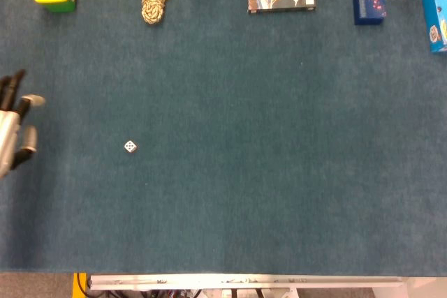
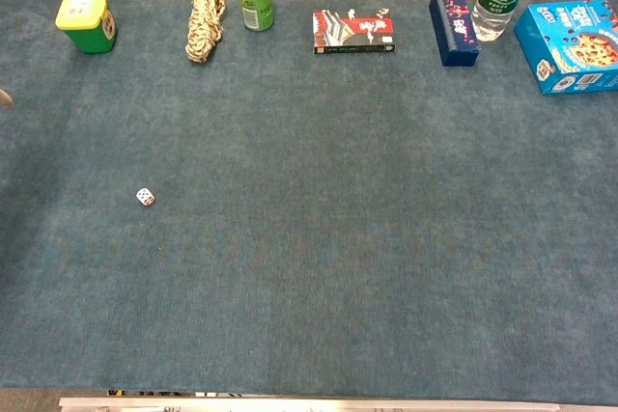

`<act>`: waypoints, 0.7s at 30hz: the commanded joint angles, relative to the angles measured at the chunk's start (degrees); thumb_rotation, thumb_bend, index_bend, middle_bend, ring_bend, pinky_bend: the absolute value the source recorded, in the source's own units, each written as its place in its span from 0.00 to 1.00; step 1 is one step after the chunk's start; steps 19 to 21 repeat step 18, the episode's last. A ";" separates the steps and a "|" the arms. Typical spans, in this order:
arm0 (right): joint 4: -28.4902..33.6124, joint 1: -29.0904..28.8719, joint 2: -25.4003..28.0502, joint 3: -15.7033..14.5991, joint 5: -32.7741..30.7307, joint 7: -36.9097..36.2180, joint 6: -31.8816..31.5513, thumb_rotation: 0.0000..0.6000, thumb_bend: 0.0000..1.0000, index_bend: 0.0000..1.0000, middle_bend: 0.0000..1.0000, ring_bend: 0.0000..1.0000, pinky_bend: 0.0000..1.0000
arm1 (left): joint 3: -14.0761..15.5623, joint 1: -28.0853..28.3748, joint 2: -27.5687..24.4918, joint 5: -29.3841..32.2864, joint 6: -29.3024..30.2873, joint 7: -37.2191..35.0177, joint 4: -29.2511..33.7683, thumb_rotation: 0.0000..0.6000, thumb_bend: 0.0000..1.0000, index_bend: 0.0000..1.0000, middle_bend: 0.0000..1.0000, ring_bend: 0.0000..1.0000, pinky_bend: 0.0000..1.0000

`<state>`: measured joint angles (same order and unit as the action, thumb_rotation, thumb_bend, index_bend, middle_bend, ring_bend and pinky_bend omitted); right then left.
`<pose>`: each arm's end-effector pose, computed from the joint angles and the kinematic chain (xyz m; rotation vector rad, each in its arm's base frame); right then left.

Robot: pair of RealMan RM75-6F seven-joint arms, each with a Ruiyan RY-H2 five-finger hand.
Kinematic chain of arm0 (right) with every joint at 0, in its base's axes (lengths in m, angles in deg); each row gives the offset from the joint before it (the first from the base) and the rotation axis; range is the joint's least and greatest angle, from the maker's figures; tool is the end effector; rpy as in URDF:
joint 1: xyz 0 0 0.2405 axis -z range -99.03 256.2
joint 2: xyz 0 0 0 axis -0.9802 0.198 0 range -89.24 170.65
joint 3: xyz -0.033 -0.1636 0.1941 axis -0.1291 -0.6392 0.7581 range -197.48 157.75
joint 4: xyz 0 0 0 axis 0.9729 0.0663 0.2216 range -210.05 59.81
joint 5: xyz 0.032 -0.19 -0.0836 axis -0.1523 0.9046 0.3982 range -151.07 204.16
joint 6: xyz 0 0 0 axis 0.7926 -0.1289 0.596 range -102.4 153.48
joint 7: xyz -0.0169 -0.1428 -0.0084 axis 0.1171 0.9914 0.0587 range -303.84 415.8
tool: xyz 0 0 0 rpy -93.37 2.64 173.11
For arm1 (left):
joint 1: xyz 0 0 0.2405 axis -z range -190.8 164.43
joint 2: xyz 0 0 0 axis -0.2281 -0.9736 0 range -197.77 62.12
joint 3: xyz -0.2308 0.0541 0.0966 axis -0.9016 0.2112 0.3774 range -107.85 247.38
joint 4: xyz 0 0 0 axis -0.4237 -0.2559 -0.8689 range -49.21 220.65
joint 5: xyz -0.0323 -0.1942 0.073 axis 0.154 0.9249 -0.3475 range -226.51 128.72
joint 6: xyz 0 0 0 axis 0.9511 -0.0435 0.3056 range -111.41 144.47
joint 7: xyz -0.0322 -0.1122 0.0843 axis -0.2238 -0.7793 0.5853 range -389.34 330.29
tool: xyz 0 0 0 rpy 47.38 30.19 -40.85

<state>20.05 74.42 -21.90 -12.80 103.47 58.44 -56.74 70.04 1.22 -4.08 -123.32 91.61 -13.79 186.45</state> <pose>-0.3222 -0.1904 0.1750 1.2399 -0.9506 0.8323 -0.2885 0.2113 0.1251 -1.5344 -0.9521 -0.6858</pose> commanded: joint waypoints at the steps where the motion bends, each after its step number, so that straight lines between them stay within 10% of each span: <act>1: 0.27 0.15 0.14 0.03 -0.08 0.11 -0.24 1.00 0.25 0.37 0.44 0.36 0.46 | -0.92 -1.13 -1.52 2.17 1.23 0.84 1.46 1.00 0.59 0.26 0.00 0.00 0.07; 21: 0.32 1.10 0.25 0.09 -0.95 -0.79 -0.95 1.00 0.25 0.37 0.44 0.36 0.46 | -3.38 -4.09 -3.54 6.50 5.24 1.59 4.33 1.00 0.59 0.26 0.00 0.00 0.08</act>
